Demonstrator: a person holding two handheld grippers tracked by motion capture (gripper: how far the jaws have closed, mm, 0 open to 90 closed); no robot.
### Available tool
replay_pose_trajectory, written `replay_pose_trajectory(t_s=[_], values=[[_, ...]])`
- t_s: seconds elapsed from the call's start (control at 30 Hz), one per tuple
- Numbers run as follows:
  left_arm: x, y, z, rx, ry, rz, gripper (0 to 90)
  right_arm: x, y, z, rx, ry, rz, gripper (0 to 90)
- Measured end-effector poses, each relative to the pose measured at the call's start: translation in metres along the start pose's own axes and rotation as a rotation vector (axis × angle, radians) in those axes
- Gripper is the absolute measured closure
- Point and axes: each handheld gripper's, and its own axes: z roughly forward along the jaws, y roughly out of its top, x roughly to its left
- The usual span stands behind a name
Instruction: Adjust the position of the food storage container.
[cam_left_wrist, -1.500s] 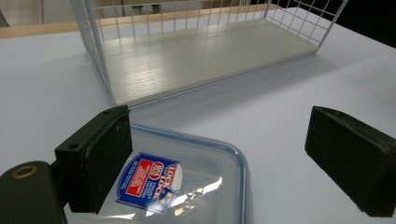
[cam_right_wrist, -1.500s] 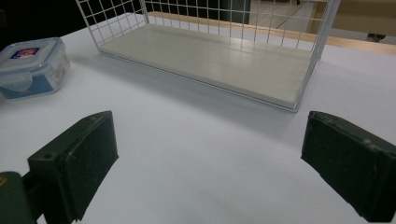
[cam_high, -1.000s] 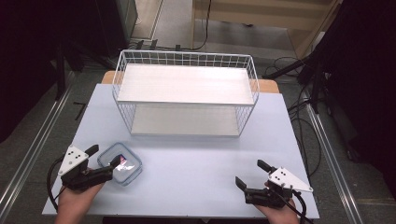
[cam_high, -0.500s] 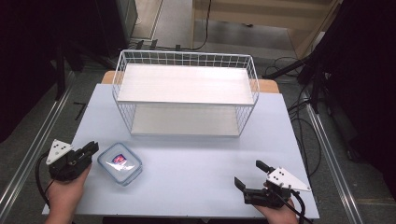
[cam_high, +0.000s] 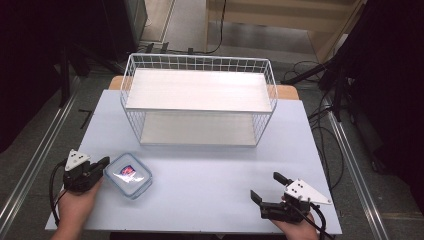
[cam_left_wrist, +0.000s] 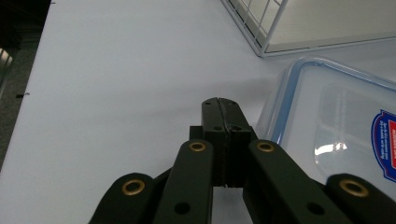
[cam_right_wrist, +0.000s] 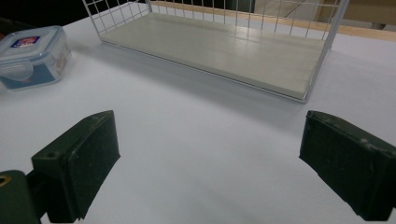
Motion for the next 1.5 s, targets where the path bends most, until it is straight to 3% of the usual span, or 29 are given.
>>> replay_pose_trajectory(t_s=[0.2, 0.33, 0.6, 0.87, 1.07, 1.33, 1.5], values=[[-0.003, -0.002, -0.002, -0.003, -0.023, 0.011, 90.0, -0.002, -0.001, 0.001, 0.002, 0.0, -0.002, 4.5], [-0.02, -0.005, -0.004, 0.01, -0.065, 0.048, 90.0, -0.003, -0.001, 0.001, 0.002, -0.002, 0.001, 4.5], [-0.046, -0.008, -0.008, 0.008, -0.105, 0.116, 90.0, -0.002, 0.001, 0.0, -0.007, 0.002, 0.008, 4.5], [-0.053, -0.014, -0.012, 0.02, -0.11, 0.127, 90.0, -0.002, 0.002, -0.003, -0.017, -0.001, 0.013, 4.5], [-0.054, -0.025, -0.018, 0.067, -0.113, 0.12, 90.0, -0.001, 0.002, -0.004, -0.015, -0.001, 0.009, 4.5], [-0.076, -0.031, -0.025, 0.086, -0.144, 0.184, 90.0, -0.002, 0.001, 0.0, -0.005, 0.007, 0.011, 4.6], [-0.091, -0.033, -0.022, 0.1, -0.176, 0.184, 90.0, 0.0, 0.001, 0.0, -0.006, 0.01, 0.009, 4.7]])
